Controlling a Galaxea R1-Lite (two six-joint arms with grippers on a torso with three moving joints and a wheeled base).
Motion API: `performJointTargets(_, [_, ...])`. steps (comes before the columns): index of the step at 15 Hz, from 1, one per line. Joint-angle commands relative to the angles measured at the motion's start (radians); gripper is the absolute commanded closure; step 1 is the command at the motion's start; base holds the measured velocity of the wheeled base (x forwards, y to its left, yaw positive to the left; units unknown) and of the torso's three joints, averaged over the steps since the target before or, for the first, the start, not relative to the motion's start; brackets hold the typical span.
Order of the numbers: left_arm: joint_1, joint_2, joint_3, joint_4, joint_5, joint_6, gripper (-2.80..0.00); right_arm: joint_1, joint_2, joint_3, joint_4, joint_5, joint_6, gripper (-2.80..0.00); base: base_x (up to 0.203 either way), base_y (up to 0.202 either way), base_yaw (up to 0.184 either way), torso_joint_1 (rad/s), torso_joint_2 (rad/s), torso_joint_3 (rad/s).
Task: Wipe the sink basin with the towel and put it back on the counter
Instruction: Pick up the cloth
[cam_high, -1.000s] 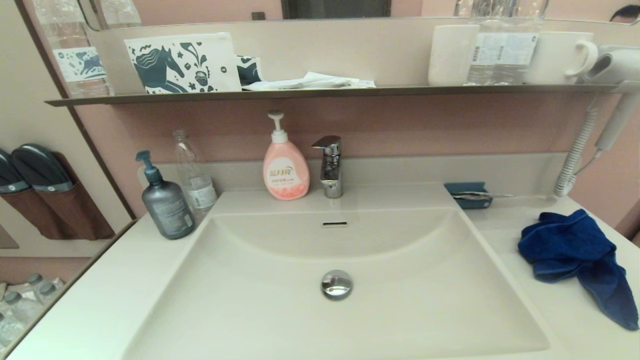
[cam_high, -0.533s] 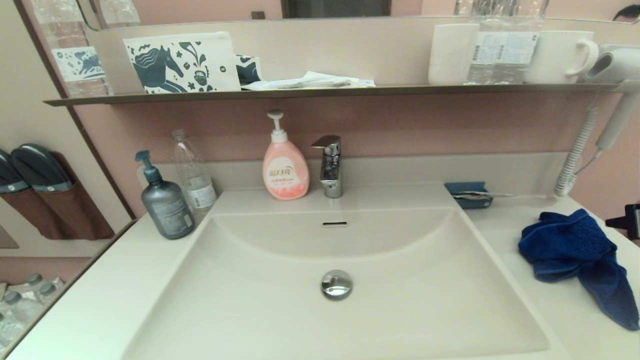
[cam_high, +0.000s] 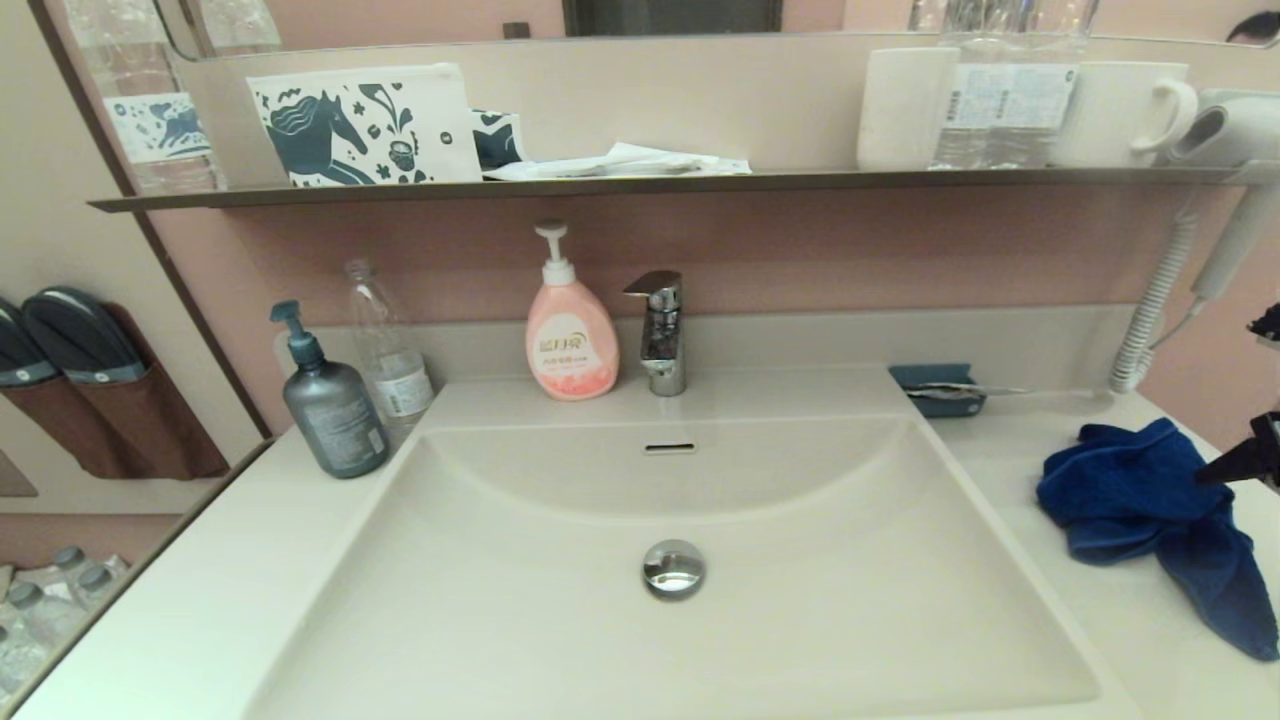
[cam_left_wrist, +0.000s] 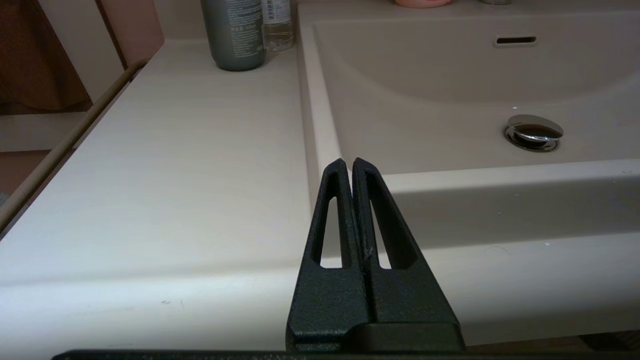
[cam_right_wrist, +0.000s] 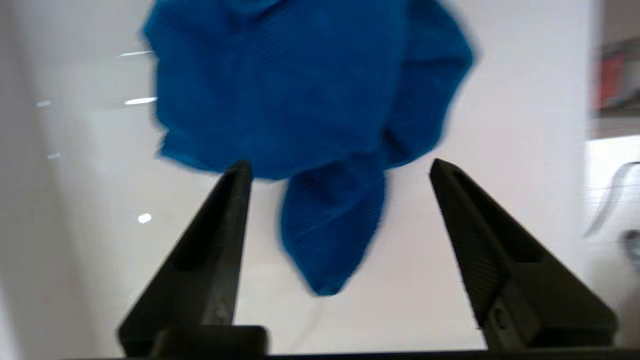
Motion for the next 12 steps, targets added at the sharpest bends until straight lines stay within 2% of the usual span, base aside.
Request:
performJointTargets(1, [0.000,0.001,-0.001,0.000,0.000,0.000,0.00,0.000,0.036,-0.044,0.014,-0.039,-0.011,-2.80,0.000,0.000,0.000,0.000,0.00,0.000])
performJointTargets(5, [0.000,0.001,0.002,0.000,0.000,0.000,0.00,0.006,0.117,-0.051,-0.015,-0.051,-0.015,-2.80,0.000,0.000,0.000,0.000,0.00,0.000])
performJointTargets(8, [0.000,0.001,-0.001,0.000,0.000,0.000,0.00,0.047,0.142,-0.051,-0.021,-0.039,-0.009,-2.80,0.000,0.000,0.000,0.000,0.00,0.000])
performJointTargets(10, [0.000,0.001,0.001,0.000,0.000,0.000,0.00,0.085,0.152,-0.051,-0.022,0.007,0.011,-2.80,0.000,0.000,0.000,0.000,0.00,0.000])
performJointTargets(12, [0.000,0.001,0.001,0.000,0.000,0.000,0.00,0.124,0.190,-0.051,-0.035,-0.006,0.018,-2.80,0.000,0.000,0.000,0.000,0.00,0.000])
